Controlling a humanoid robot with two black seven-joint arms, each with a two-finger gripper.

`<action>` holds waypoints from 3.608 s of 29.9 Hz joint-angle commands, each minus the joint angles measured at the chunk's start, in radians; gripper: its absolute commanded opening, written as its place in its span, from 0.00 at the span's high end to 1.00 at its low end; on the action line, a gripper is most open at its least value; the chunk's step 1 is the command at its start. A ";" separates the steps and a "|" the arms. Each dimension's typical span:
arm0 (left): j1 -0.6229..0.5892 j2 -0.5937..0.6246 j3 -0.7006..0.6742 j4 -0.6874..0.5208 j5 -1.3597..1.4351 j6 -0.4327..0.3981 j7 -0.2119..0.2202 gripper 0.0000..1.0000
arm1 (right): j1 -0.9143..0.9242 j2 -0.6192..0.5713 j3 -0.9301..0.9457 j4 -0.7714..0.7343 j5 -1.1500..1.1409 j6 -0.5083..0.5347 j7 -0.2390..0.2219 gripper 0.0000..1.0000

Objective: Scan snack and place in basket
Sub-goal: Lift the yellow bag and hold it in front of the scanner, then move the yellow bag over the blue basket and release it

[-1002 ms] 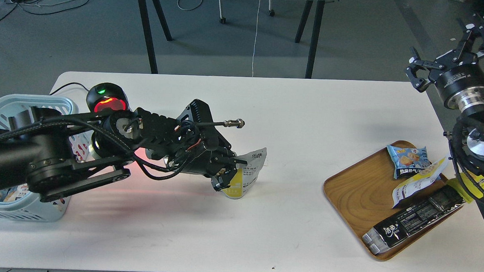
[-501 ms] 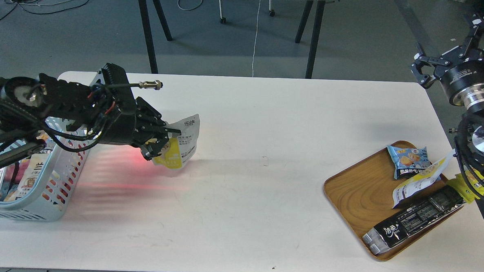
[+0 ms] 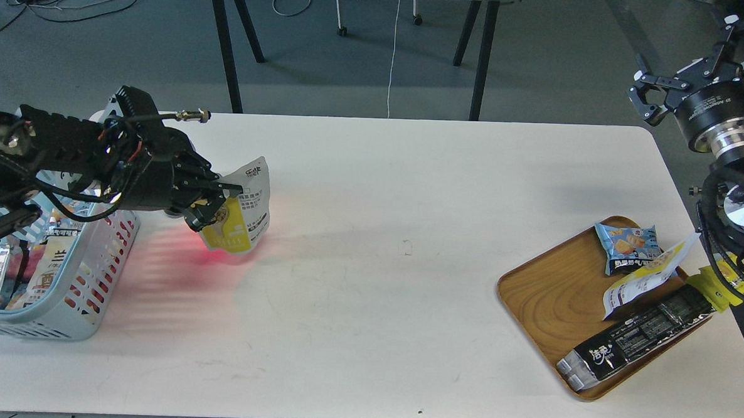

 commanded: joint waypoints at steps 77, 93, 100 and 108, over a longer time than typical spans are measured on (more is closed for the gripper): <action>-0.005 0.117 -0.086 -0.047 0.000 -0.008 -0.065 1.00 | 0.005 -0.004 0.003 0.000 -0.003 0.001 0.000 0.02; -0.005 0.453 -0.252 -0.094 -0.151 -0.011 -0.065 1.00 | 0.007 -0.001 0.003 -0.003 -0.003 0.002 0.000 0.02; -0.002 0.547 -0.120 -0.034 -0.161 0.007 -0.065 1.00 | 0.005 -0.003 0.001 -0.003 -0.006 0.005 0.000 0.02; -0.002 0.567 0.010 -0.020 -0.161 0.093 -0.065 0.98 | 0.004 -0.006 0.003 -0.003 -0.006 0.007 0.000 0.02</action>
